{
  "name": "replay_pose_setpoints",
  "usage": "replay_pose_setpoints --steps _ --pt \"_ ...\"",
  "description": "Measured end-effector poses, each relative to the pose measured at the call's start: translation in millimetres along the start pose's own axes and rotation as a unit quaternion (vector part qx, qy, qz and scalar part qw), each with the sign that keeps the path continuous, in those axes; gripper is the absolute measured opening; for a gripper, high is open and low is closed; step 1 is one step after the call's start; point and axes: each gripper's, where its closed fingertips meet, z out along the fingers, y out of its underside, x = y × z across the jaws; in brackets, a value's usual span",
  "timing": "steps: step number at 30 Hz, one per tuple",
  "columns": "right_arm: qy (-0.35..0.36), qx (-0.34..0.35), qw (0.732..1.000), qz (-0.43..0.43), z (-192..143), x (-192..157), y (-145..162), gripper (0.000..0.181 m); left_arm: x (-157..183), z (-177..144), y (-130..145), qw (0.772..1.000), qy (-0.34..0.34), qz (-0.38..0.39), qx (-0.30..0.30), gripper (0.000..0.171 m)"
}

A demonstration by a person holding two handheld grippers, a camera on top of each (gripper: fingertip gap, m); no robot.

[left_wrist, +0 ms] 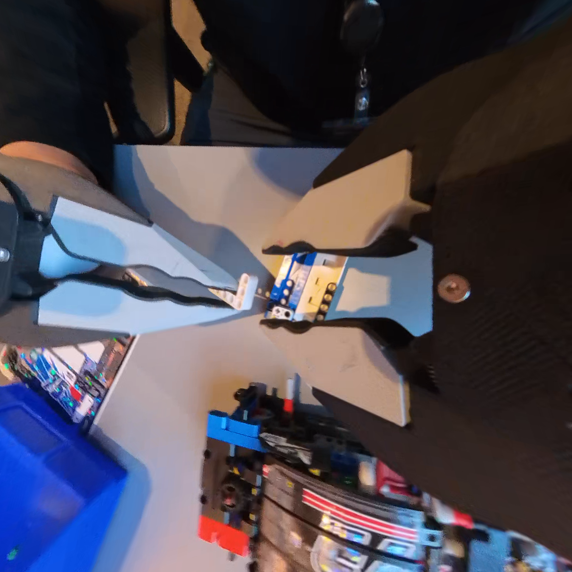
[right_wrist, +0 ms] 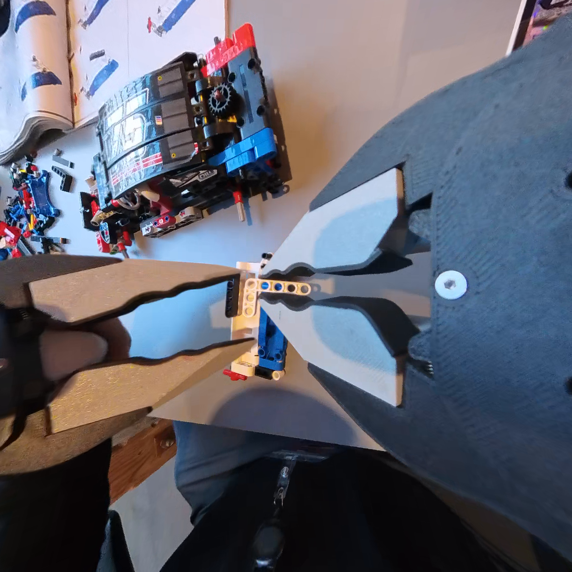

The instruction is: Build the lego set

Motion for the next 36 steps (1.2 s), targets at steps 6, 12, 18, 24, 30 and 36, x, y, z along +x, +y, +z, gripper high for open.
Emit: replay_pose_setpoints --steps 6,12,18,24,30,36 --pt "-0.024 -0.009 0.999 -0.031 0 -5 1 0.005 1 14 -2 0.997 0.014 0.070 0.004 0.027" --pt "-0.034 -0.028 0.998 -0.055 6 -3 6 0.005 1 16 4 0.998 0.036 0.054 0.010 0.022" --pt "-0.075 -0.007 0.997 -0.005 9 -6 7 0.013 -3 17 8 0.998 0.021 0.059 0.014 0.021" --pt "-0.104 0.017 0.993 0.055 11 -5 6 0.021 -8 18 12 0.997 -0.008 0.071 0.002 0.021" --pt "-0.044 0.012 0.999 0.010 13 0 8 0.021 -12 22 14 0.998 -0.033 0.056 -0.018 0.021" --pt "-0.052 0.019 0.998 0.015 10 -4 13 0.021 -7 26 13 0.998 -0.027 0.045 -0.023 0.021"
